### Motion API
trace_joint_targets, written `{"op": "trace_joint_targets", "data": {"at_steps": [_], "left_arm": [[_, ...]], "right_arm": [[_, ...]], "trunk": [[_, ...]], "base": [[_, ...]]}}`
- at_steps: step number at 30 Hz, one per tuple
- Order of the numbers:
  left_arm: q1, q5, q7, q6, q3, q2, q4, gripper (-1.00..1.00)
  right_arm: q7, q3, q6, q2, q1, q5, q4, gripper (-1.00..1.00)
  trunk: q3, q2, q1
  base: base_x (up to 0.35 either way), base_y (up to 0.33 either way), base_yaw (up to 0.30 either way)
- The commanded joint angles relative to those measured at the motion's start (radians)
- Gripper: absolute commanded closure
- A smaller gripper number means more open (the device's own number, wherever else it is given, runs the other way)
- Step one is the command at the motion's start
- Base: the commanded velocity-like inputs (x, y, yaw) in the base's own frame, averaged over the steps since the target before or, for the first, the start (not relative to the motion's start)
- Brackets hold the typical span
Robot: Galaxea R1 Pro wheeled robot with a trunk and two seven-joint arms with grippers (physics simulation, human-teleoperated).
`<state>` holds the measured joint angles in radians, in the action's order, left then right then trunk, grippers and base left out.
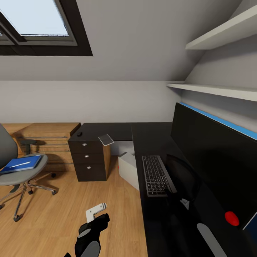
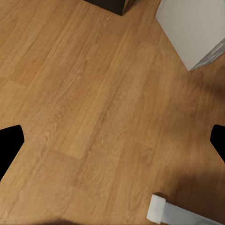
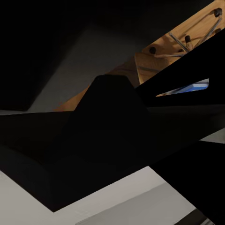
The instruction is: In the bedroom, organize the workspace by keeping the computer under the desk, ensuring the monitor is on the desk, placing the keyboard on the desk next to the monitor, placing the mouse on the desk next to the keyboard, moving the folder from the swivel chair onto the desk next to the mouse, stacking the notebook on top of the folder with the pen on top of the notebook, and positioning the swivel chair next to the desk.
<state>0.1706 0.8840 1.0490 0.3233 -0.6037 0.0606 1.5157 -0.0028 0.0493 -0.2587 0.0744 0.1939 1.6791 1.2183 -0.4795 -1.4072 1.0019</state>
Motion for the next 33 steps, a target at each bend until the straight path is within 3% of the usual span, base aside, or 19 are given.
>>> {"op": "trace_joint_targets", "data": {"at_steps": [1, 19, 33], "left_arm": [[0.001, 0.003, 0.006, 0.006, -0.002, 0.001, 0.001, -1.00], [0.001, 0.006, 0.002, 0.006, -0.004, 0.001, 0.001, -1.00], [0.001, 0.006, -0.003, 0.006, -0.008, 0.004, 0.001, -1.00]], "right_arm": [[0.001, 0.000, -0.001, 0.001, 0.001, 0.002, -0.001, 1.00], [0.000, -0.003, 0.001, -0.001, 0.000, 0.002, -0.003, 1.00], [0.000, -0.001, 0.044, -0.001, 0.001, 0.002, -0.003, 1.00]], "trunk": [[-0.001, -0.001, 0.000], [-0.001, -0.001, 0.000], [-0.001, -0.001, 0.000]], "base": [[0.000, 0.000, 0.000], [0.000, 0.000, 0.000], [0.000, 0.000, 0.000]]}}
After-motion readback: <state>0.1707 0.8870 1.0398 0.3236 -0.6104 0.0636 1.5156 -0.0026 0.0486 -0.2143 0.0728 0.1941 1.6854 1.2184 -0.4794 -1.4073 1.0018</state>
